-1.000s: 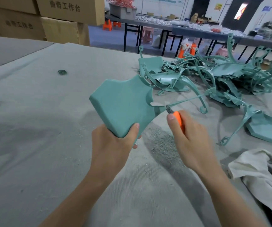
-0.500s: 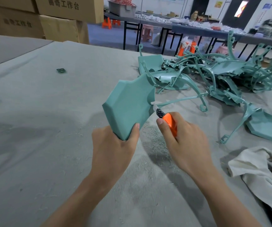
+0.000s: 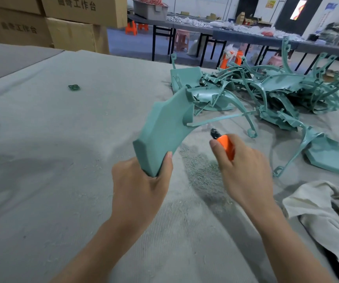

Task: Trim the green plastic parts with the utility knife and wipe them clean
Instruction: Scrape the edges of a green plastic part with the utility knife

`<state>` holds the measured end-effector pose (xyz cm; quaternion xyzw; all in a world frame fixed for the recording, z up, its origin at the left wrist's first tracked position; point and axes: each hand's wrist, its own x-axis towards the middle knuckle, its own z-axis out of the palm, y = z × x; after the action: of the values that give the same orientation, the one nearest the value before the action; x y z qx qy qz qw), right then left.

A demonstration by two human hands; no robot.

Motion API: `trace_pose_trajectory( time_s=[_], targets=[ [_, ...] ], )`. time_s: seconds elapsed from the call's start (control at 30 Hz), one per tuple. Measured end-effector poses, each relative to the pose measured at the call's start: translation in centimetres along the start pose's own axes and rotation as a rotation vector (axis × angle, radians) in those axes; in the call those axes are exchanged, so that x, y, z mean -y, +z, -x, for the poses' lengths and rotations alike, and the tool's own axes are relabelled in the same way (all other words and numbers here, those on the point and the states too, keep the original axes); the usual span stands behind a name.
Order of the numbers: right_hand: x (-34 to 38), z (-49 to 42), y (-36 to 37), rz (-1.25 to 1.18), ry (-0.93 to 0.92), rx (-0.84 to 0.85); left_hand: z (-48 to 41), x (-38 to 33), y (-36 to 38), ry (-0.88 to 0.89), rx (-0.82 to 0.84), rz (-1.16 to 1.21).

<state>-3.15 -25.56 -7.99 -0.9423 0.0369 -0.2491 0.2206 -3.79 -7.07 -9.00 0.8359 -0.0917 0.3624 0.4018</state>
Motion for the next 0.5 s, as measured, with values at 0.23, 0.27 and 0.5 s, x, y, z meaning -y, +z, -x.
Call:
trace_pose_trajectory(
  time_s=[0.23,0.27,0.5],
  targets=[
    [1.3,-0.2,-0.3,-0.530,0.035,-0.071,0.0,-0.5,0.2,-0.034,0.098,0.054],
    [1.3,-0.3,-0.1,-0.545,0.044,-0.055,0.1,-0.6,0.3,-0.038,0.117,0.080],
    [0.4,-0.7,-0.3,-0.603,0.111,-0.030,0.7,-1.1,0.5,-0.081,0.147,0.186]
  ],
)
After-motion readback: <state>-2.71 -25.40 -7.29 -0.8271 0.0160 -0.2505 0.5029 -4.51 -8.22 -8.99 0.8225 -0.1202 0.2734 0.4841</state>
